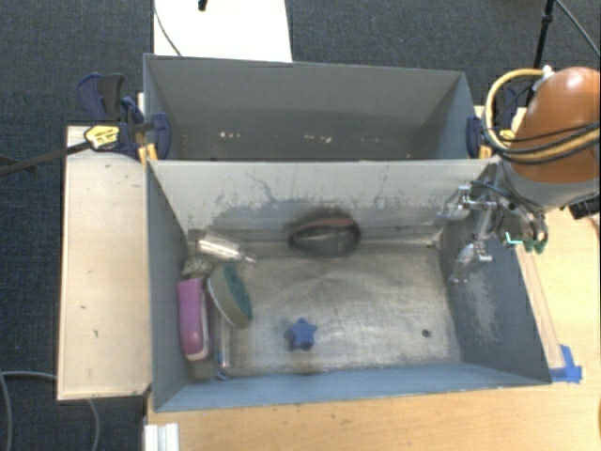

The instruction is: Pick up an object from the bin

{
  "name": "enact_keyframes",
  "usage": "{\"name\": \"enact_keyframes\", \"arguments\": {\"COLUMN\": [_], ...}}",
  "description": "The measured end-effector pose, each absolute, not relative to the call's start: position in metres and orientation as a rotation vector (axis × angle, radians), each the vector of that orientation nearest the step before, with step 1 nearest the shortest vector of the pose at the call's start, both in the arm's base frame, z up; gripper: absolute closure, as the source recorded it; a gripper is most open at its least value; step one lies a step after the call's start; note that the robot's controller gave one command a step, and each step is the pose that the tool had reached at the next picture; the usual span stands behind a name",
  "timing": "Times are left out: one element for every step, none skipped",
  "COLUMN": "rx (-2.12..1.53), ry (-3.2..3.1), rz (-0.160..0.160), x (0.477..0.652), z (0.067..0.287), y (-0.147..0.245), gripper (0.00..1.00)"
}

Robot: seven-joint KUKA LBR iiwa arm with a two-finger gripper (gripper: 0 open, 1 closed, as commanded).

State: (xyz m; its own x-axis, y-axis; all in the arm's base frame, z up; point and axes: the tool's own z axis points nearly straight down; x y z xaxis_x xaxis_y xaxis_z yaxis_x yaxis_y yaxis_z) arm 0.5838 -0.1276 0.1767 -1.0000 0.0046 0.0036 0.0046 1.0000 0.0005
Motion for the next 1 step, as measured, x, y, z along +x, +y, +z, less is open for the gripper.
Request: {"name": "enact_keyframes", "arguments": {"rx": [-0.077], "ry": [-3.141], "rz": [-0.007], "x": [0.5906], "z": [0.1584], "y": [-0.0532], "gripper": [0.0]}}
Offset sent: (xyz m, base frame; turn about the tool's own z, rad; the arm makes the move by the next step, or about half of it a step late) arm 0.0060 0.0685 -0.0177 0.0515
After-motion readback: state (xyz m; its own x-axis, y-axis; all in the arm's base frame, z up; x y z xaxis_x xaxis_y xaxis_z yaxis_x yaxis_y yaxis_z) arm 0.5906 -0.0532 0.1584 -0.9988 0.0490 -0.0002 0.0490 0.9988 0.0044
